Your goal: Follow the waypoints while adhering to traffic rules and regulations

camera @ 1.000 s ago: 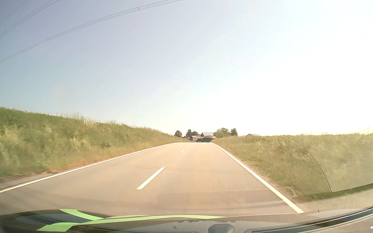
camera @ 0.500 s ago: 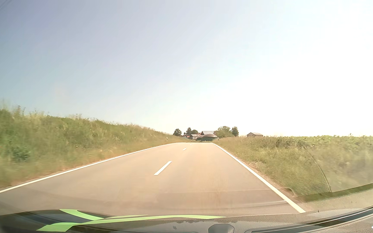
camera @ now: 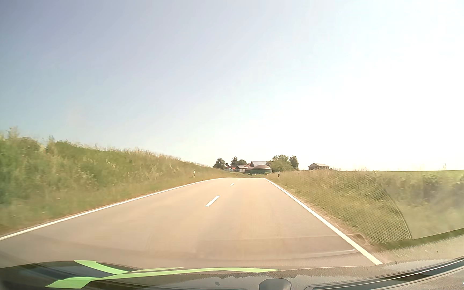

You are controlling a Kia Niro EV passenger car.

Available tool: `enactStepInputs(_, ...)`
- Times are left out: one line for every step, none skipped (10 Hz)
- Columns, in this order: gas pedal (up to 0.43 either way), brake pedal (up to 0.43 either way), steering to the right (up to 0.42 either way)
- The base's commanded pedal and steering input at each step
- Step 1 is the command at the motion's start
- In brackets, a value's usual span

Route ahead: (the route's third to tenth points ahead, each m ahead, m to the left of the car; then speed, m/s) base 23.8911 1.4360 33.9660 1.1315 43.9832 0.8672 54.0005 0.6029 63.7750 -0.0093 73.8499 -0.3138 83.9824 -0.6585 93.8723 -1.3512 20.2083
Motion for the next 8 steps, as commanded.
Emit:
enactStepInputs(0.15, 0.0, -0.003)
enactStepInputs(0.157, 0.0, -0.003)
enactStepInputs(0.177, 0.0, -0.003)
enactStepInputs(0.177, 0.0, -0.003)
enactStepInputs(0.189, 0.0, -0.003)
enactStepInputs(0.197, 0.0, -0.003)
enactStepInputs(0.197, 0.0, -0.003)
enactStepInputs(0.22, 0.0, -0.003)
